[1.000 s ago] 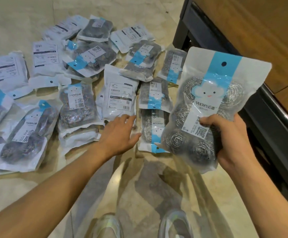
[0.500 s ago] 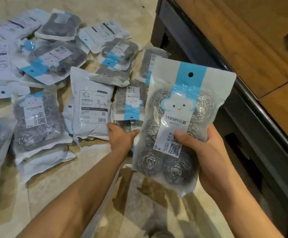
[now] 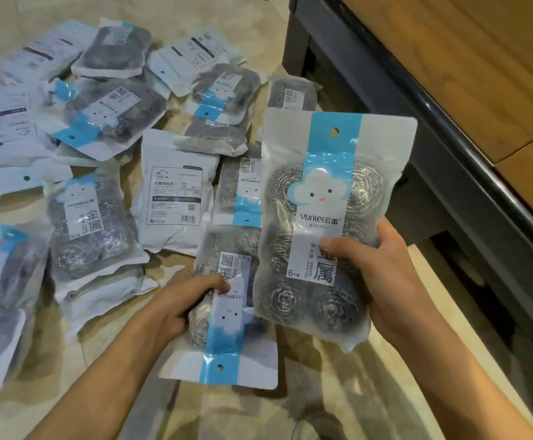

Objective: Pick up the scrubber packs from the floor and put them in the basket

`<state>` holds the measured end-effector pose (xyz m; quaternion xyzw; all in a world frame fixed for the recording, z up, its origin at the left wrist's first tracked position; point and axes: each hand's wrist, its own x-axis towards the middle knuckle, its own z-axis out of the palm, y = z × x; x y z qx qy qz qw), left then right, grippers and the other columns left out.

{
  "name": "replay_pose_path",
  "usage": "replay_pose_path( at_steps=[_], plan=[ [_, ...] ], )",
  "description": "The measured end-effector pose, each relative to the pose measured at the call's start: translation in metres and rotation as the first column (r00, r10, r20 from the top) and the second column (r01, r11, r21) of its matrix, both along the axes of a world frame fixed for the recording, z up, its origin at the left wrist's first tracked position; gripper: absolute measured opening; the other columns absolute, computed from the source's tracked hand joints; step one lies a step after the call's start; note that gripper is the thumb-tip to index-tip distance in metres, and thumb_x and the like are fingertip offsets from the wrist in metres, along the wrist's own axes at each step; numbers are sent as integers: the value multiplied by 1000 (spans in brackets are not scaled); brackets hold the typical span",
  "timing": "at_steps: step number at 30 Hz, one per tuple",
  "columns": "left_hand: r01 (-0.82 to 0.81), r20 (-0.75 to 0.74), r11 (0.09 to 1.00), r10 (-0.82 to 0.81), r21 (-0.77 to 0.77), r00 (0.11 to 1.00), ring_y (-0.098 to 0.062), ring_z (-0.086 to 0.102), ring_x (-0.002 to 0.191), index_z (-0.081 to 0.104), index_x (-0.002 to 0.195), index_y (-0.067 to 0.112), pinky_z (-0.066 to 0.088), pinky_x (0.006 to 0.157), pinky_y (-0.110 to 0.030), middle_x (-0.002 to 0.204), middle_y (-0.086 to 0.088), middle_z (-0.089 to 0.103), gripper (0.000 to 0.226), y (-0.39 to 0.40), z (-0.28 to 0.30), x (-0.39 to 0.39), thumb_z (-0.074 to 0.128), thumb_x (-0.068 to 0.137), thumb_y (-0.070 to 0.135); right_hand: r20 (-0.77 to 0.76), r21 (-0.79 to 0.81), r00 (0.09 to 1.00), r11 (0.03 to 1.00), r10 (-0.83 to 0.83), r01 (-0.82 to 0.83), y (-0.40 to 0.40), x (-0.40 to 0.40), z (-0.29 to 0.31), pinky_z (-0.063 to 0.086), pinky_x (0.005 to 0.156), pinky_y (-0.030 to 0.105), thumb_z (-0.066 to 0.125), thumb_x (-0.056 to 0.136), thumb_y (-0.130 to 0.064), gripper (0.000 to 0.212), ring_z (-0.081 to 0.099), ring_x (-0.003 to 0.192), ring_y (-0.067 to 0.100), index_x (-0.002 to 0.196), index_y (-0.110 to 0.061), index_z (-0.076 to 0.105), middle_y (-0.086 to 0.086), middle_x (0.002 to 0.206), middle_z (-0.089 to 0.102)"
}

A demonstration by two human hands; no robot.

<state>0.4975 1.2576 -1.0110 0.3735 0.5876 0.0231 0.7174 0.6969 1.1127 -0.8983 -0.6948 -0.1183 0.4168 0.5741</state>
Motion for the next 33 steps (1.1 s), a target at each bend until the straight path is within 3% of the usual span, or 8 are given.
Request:
replay_pose_path(
  at_steps=[5, 9, 13, 16, 19, 24, 28, 33],
  plan=[
    [-165, 69, 976, 156, 140, 985, -21, 76, 65, 72, 103, 6, 59, 54, -28, 85, -13, 80, 29, -13, 81, -44, 77, 77, -6, 36, -34, 998, 998, 56, -55, 5, -4, 47, 63, 74, 38, 73, 84, 3, 43, 79, 90, 24, 124, -11, 63, 4, 104, 81],
    [-299, 118, 923, 278, 240, 953, -21, 79, 76, 75, 102, 11, 61, 57, -29, 94, -12, 81, 50, -6, 185, -66, 90, 55, 23, 55, -54, 991, 991, 122, -119, -2, -2, 130, 65, 73, 38, 69, 84, 6, 40, 79, 88, 26, 119, -14, 65, 5, 101, 81],
    [-307, 152, 889, 271, 340, 951, -22, 79, 78, 80, 91, 20, 62, 60, -32, 93, -8, 81, 82, 5, 324, -77, 101, 19, 53, 48, -76, 990, 988, 135, -131, -9, 0, 247, 63, 68, 34, 70, 84, 5, 36, 79, 85, 26, 116, -11, 65, 6, 97, 81],
    [-292, 171, 874, 243, 388, 955, -20, 78, 73, 79, 90, 17, 62, 58, -32, 95, -11, 81, 68, 8, 451, -77, 101, 30, 38, 39, -74, 987, 986, 154, -150, -6, -1, 362, 63, 74, 39, 70, 87, 2, 36, 79, 87, 25, 118, -13, 63, 4, 99, 81],
    [-294, 218, 847, 217, 444, 952, -19, 78, 70, 76, 96, 13, 61, 56, -29, 90, -9, 81, 75, 9, 581, -69, 99, 32, 45, 57, -22, 982, 983, 183, -182, 4, 3, 480, 62, 76, 40, 70, 86, 3, 38, 79, 92, 28, 120, -14, 64, 4, 102, 81],
    [-343, 308, 779, 203, 524, 930, -14, 74, 60, 74, 96, 11, 60, 51, -28, 80, -5, 80, 38, 14, 775, -46, 82, 60, 20, 113, 111, 981, 980, 154, -167, 13, 16, 657, 61, 77, 40, 77, 71, 0, 48, 78, 90, 25, 115, -16, 66, 4, 101, 81],
    [-334, 349, 751, 146, 570, 926, -15, 74, 62, 76, 88, 14, 64, 58, -34, 78, -2, 80, 29, 9, 887, -30, 83, 61, 22, 171, 173, 978, 973, 120, -150, 2, 27, 761, 60, 75, 38, 69, 84, 8, 37, 78, 86, 22, 110, -19, 67, 2, 98, 81],
    [-264, 385, 751, 14, 605, 923, -15, 76, 68, 75, 96, 17, 61, 55, -31, 84, -3, 81, 24, 0, 966, -8, 83, 74, 20, 207, 222, 978, 973, 11, -58, -32, 36, 831, 63, 82, 44, 70, 85, 6, 38, 78, 92, 28, 119, -12, 66, 5, 102, 81]
  ],
)
